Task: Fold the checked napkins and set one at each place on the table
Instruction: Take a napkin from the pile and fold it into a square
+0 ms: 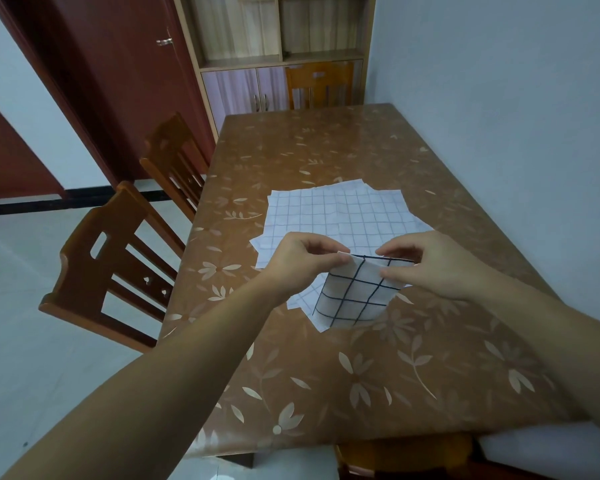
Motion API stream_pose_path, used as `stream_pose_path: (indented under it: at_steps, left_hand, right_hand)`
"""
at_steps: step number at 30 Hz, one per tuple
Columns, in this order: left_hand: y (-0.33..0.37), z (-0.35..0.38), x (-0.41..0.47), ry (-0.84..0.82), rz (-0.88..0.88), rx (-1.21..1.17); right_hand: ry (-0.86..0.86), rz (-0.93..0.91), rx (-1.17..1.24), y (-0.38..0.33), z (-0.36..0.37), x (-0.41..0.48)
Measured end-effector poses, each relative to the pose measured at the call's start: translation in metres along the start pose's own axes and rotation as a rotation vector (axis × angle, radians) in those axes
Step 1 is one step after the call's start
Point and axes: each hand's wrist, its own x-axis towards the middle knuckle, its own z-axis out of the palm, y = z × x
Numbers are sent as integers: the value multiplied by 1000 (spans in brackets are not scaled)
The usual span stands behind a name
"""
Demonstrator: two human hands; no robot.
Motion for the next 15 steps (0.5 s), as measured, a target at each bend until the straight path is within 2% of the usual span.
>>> stream_pose_path:
  at_steps: [5,15]
  left_hand:
    - [3,2,0,-13,6,12]
    - [-1,4,-5,-104,1,40]
  right_hand:
    - [-18,-50,-82,-9,2,1]
    - [-52,-26,0,-10,-3,-4]
